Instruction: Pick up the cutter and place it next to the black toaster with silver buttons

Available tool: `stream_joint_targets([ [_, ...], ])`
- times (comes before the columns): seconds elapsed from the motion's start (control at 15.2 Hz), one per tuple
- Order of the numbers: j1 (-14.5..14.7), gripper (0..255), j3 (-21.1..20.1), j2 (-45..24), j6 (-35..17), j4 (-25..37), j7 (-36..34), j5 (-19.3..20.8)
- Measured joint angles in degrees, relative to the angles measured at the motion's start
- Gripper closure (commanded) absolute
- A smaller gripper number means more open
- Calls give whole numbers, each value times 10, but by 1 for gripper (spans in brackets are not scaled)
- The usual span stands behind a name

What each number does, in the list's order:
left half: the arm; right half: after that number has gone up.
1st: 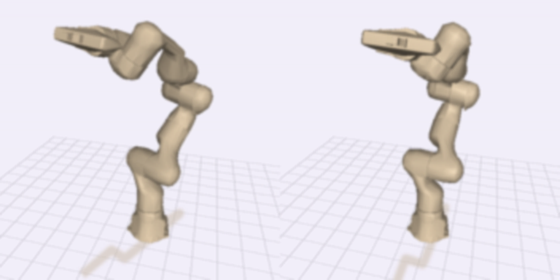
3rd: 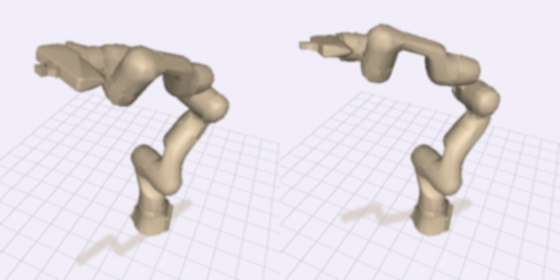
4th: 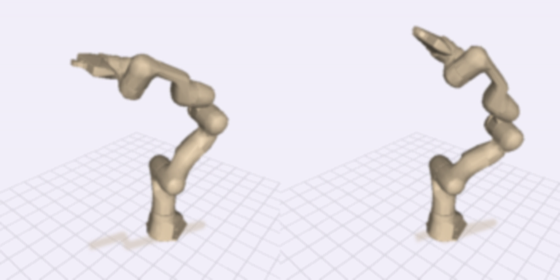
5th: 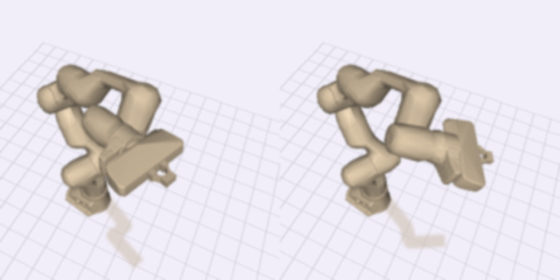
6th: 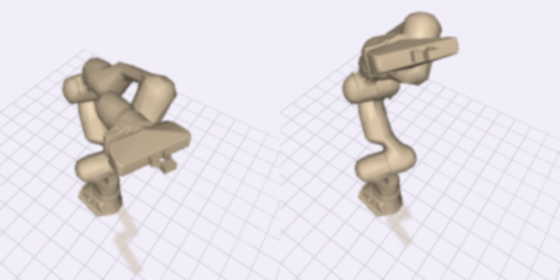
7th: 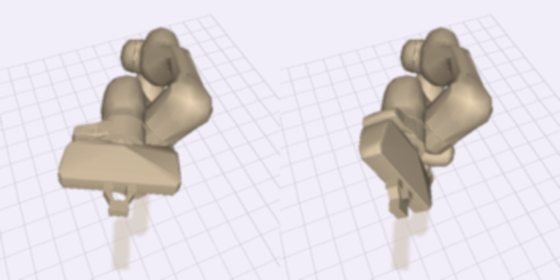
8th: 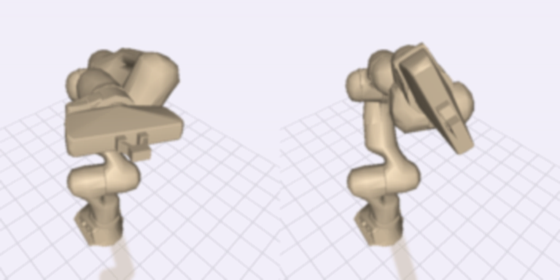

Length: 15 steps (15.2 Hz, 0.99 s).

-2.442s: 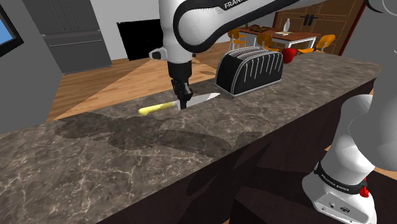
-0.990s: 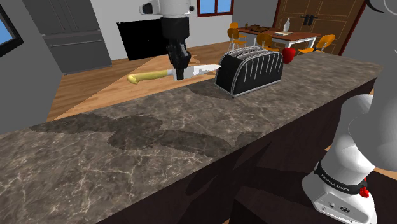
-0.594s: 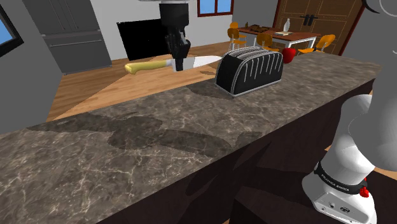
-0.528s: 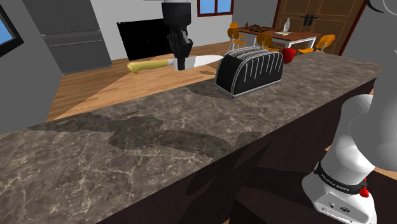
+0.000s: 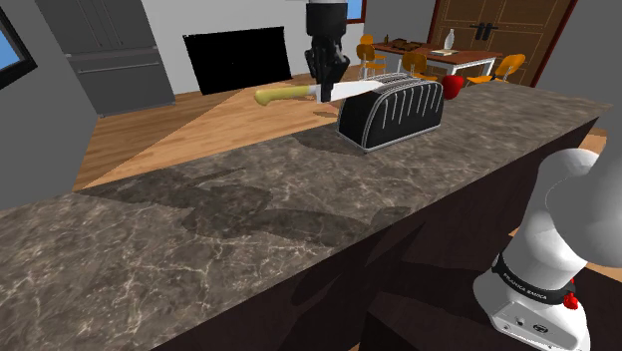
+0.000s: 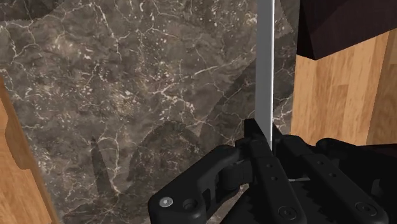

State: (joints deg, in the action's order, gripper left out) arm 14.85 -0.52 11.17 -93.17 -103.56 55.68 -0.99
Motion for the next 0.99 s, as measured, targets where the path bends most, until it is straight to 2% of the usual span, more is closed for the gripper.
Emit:
stream_joint_targets([
  [0.66, -46, 255, 77, 125, 10, -115, 116, 28],
  [0.99, -70, 255, 120, 163, 21, -140, 176, 51],
])
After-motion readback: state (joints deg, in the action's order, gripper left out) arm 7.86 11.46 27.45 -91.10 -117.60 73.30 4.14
